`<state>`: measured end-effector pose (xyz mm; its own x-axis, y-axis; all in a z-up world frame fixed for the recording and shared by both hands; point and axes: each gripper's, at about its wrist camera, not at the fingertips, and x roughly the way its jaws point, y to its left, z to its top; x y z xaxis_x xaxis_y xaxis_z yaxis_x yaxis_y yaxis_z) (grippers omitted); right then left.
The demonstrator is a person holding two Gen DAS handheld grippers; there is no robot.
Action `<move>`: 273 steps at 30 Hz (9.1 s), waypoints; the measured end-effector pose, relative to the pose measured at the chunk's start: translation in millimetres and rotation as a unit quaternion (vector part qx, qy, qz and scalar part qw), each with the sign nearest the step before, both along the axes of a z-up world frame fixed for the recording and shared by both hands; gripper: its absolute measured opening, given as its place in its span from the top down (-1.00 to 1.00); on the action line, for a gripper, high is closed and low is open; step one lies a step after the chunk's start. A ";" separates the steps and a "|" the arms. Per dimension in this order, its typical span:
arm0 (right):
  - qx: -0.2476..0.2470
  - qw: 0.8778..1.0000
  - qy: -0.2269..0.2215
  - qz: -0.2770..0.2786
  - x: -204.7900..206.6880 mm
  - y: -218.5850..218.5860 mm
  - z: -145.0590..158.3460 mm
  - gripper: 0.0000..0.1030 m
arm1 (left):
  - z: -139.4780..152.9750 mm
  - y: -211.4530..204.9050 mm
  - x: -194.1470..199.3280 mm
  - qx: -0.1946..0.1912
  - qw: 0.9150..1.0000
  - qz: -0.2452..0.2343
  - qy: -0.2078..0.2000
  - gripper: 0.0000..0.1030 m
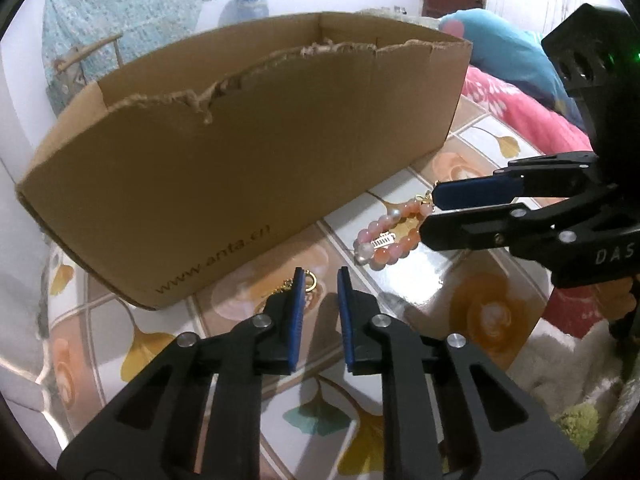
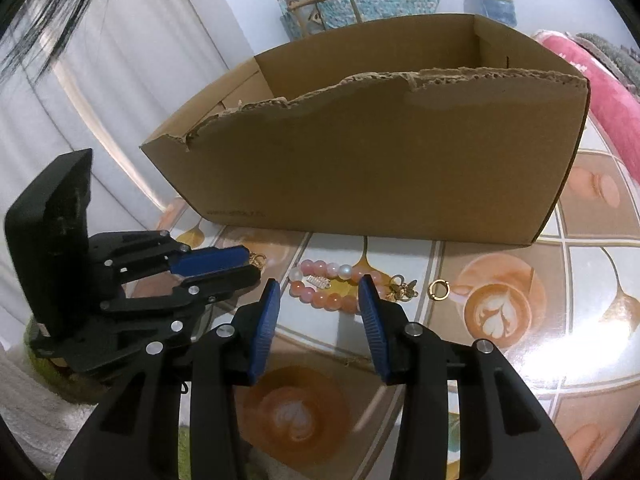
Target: Organize jewelry
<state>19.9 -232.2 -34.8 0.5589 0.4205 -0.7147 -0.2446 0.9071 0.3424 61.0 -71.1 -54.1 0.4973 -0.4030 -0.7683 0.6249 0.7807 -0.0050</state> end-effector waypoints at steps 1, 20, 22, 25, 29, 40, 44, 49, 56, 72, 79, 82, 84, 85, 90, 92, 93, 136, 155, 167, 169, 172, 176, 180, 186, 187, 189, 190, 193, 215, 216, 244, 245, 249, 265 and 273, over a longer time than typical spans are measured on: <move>0.001 1.000 0.001 -0.001 0.5 0.9 -1.2 0.22 | -0.9 0.4 1.0 0.000 1.000 -0.001 0.003 0.72; 0.031 0.999 0.005 -0.015 -6.4 -17.7 -10.9 0.22 | -6.2 -1.5 12.7 0.011 1.000 -0.004 0.024 0.72; 0.035 0.999 0.006 -0.018 -7.3 -21.0 -11.7 0.22 | -6.6 -3.6 11.1 0.015 1.000 -0.007 0.023 0.72; 0.036 0.999 0.004 -0.021 -8.8 -23.8 -12.4 0.22 | -6.7 -5.9 9.9 0.020 1.000 -0.009 0.021 0.72; 0.027 0.999 -0.008 -0.025 -13.7 -27.3 -8.8 0.22 | -6.4 -4.8 9.5 0.017 1.000 -0.007 0.020 0.72; -0.076 0.996 -0.022 -0.049 -6.7 -35.6 -7.4 0.30 | -7.1 -3.8 7.5 0.012 1.000 -0.008 0.011 0.73; -0.106 0.993 -0.018 -0.046 1.2 -32.2 -12.0 0.43 | -6.4 -3.0 6.9 0.013 1.000 -0.009 0.011 0.73; -0.128 0.991 -0.013 -0.035 6.6 -26.3 -17.2 0.52 | -6.5 -2.6 6.7 0.013 1.000 -0.009 0.010 0.72; -0.150 0.988 -0.013 -0.019 5.2 -17.4 -17.9 0.66 | -6.1 -3.1 6.5 0.014 1.000 -0.011 0.009 0.72; -0.119 0.993 0.003 -0.020 10.1 -23.3 -18.0 0.79 | -6.2 -3.2 6.8 0.014 1.000 -0.012 0.010 0.72; -0.116 0.993 -0.004 -0.028 5.3 -30.4 -13.3 0.79 | -5.5 -2.9 7.7 0.014 1.000 -0.011 0.012 0.72; -0.113 0.993 -0.005 -0.031 6.0 -30.5 -12.1 0.79 | -4.9 -3.6 7.9 0.015 1.000 -0.008 0.012 0.72; -0.111 0.993 -0.007 -0.032 5.4 -30.4 -12.2 0.79 | -4.8 -3.7 8.1 0.015 1.000 -0.007 0.013 0.72; -0.111 0.993 -0.007 -0.033 4.8 -30.2 -11.9 0.79 | -4.6 -3.6 8.0 0.015 1.000 -0.007 0.013 0.72; -0.106 0.994 -0.013 -0.035 1.2 -32.6 -9.2 0.79 | -4.7 -3.5 7.4 0.015 1.000 -0.005 0.014 0.81; -0.104 0.994 -0.015 -0.035 -0.1 -33.7 -9.0 0.79 | -5.0 -3.4 6.7 0.015 1.000 -0.006 0.014 0.81; -0.103 0.994 -0.015 -0.035 -0.3 -34.2 -8.9 0.79 | -5.1 -4.1 6.2 0.017 1.000 -0.006 0.013 0.81; -0.079 0.996 -0.026 -0.032 2.5 -35.7 -7.5 0.79 | -8.0 -11.7 14.2 0.032 0.999 0.001 0.033 0.68; -0.081 0.995 -0.050 -0.037 -12.8 -38.9 10.2 0.79 | 9.8 -25.6 -9.7 0.033 0.999 -0.003 -0.010 0.80; -0.013 0.988 -0.146 0.045 14.6 -39.6 110.7 0.79 | 130.6 -12.0 4.9 -0.089 0.992 -0.031 -0.079 0.79; -0.015 0.990 -0.131 0.058 40.8 -39.4 118.7 0.79 | 132.6 -14.1 29.0 -0.095 0.994 -0.030 -0.051 0.79; -0.021 0.994 -0.068 0.083 93.9 -34.0 118.5 0.79 | 124.1 -32.1 77.3 -0.064 0.998 -0.024 0.000 0.79; -0.019 0.994 0.059 0.095 163.4 -33.4 88.7 0.79 | 98.8 -54.1 138.9 -0.043 0.994 -0.016 0.102 0.79; -0.033 0.985 0.146 0.087 204.9 -36.8 52.7 0.79 | 68.1 -70.2 173.9 -0.014 0.984 0.001 0.175 0.79; -0.062 0.983 0.153 0.084 209.1 -30.6 41.3 0.79 | 49.2 -65.2 196.2 -0.010 0.976 0.040 0.214 0.79; -0.066 0.983 0.149 0.085 210.7 -28.7 41.5 0.79 | 46.6 -64.5 197.0 -0.012 0.975 0.043 0.220 0.79; -0.071 0.983 0.148 0.084 211.8 -27.8 39.4 0.78 | 48.0 -62.5 198.5 -0.020 0.973 0.046 0.224 0.79; -0.071 0.983 0.148 0.084 212.8 -29.7 36.6 0.78 | 49.2 -62.0 198.9 -0.019 0.974 0.046 0.219 0.78; -0.067 0.984 0.143 0.084 216.3 -29.2 36.3 0.73 | 50.5 -63.3 199.7 -0.015 0.976 0.047 0.211 0.56; -0.022 0.997 -0.068 0.011 109.0 -77.2 152.3 -0.19 | 145.5 0.7 117.9 -0.110 0.991 0.063 0.050 -0.23; -0.019 0.996 -0.087 0.007 94.8 -81.1 158.2 -0.27 | 152.5 14.0 97.9 -0.128 0.989 0.065 0.029 -0.27; -0.175 0.974 0.066 -0.131 6.9 -65.8 -31.7 -0.86 | 13.5 -18.6 -19.7 -0.102 0.993 0.054 -0.017 -0.03; -0.166 0.976 0.064 -0.129 6.0 -67.3 -29.7 -0.87 | 12.8 -21.9 -18.6 -0.098 0.994 0.050 -0.020 0.02; -0.103 0.986 0.042 -0.126 2.8 -73.7 -17.8 -0.87 | 6.8 -36.6 -20.6 -0.072 0.996 0.034 -0.028 0.21; -0.097 0.991 0.012 -0.092 -0.3 -52.6 -15.5 -0.86 | -3.2 -79.6 -26.6 -0.013 0.996 -0.076 -0.036 0.49; -0.072 0.992 0.006 -0.107 -8.3 -60.8 -14.3 -0.86 | -14.5 -95.2 -22.9 0.046 0.993 -0.100 -0.034 0.83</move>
